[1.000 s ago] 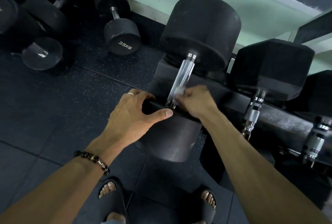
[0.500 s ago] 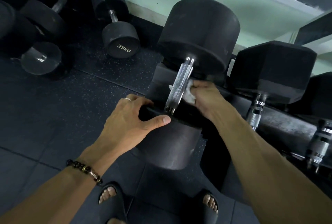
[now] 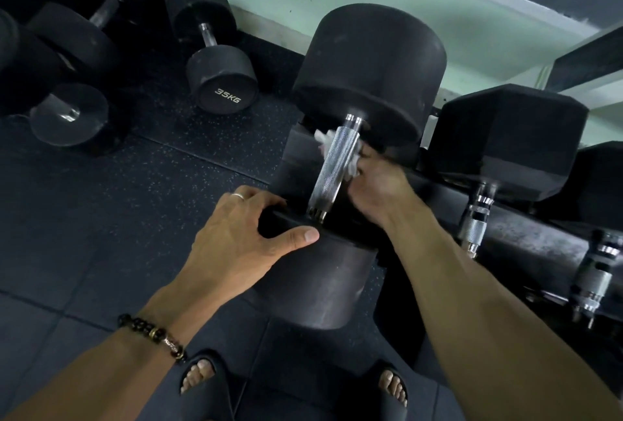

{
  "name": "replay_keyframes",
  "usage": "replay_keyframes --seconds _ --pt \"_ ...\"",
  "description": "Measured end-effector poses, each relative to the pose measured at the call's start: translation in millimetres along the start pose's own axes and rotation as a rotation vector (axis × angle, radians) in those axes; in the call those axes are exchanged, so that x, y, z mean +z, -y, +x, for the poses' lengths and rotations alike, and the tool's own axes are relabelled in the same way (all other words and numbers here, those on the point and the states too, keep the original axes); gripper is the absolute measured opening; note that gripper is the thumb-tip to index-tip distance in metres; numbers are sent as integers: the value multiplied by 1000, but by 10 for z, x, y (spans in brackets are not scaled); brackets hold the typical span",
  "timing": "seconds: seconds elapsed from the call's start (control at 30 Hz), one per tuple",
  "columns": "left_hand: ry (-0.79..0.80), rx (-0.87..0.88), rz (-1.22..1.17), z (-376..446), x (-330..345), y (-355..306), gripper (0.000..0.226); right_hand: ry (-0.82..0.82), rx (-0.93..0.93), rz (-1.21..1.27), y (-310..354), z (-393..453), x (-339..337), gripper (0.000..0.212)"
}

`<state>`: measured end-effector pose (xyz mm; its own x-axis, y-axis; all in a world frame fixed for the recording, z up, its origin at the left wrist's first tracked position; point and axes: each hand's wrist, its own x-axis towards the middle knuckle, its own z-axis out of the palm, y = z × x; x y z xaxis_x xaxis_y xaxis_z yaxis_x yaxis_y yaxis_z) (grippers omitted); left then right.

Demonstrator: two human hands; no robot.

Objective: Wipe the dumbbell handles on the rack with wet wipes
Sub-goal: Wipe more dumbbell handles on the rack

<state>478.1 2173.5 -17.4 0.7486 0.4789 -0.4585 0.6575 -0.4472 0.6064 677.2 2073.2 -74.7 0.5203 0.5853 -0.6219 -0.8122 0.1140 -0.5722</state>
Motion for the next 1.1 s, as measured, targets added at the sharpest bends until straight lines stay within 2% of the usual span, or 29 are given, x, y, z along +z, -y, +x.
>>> replay_keyframes --seconds 0.1,0.13,0.23,0.3,0.43,0.5,0.57,0.63,0.7,0.77,0.83,0.87,0.93,1.0,1.1 --pt "7 5 -7 -9 -8 -7 87 100 62 -280 -74 -268 -90 56" --pt "9 10 -6 -5 -10 -4 87 108 50 -298 -41 -257 -100 57" --pt "17 21 1 16 2 3 87 50 -13 -31 120 -37 -1 56" --pt "15 39 13 40 2 20 87 -1 -16 27 100 32 20 59" --pt "33 66 30 47 6 42 86 34 95 -387 -79 -285 -153 43" --pt "42 78 46 59 4 54 84 -7 79 -299 -33 -253 -139 50" --pt "52 93 56 72 8 56 81 -19 19 -10 81 -93 -98 59" --pt "44 98 45 83 7 62 80 2 -5 140 143 22 -35 56" --pt "40 97 39 79 23 62 80 0 64 133 57 -47 -90 57" --pt "24 93 37 65 25 69 81 -4 152 -18 -47 -197 -160 53" --pt "25 81 46 53 30 54 82 20 156 -76 -38 -283 -201 63" --pt "26 74 52 49 25 49 82 74 143 23 10 -258 -184 68" --pt "27 60 59 38 24 27 82 78 111 240 93 -129 -145 67" --pt "19 52 50 25 26 9 83 40 165 286 22 -92 -104 63" --pt "25 29 44 -5 15 -28 86 -29 235 1 -136 -151 -208 63"
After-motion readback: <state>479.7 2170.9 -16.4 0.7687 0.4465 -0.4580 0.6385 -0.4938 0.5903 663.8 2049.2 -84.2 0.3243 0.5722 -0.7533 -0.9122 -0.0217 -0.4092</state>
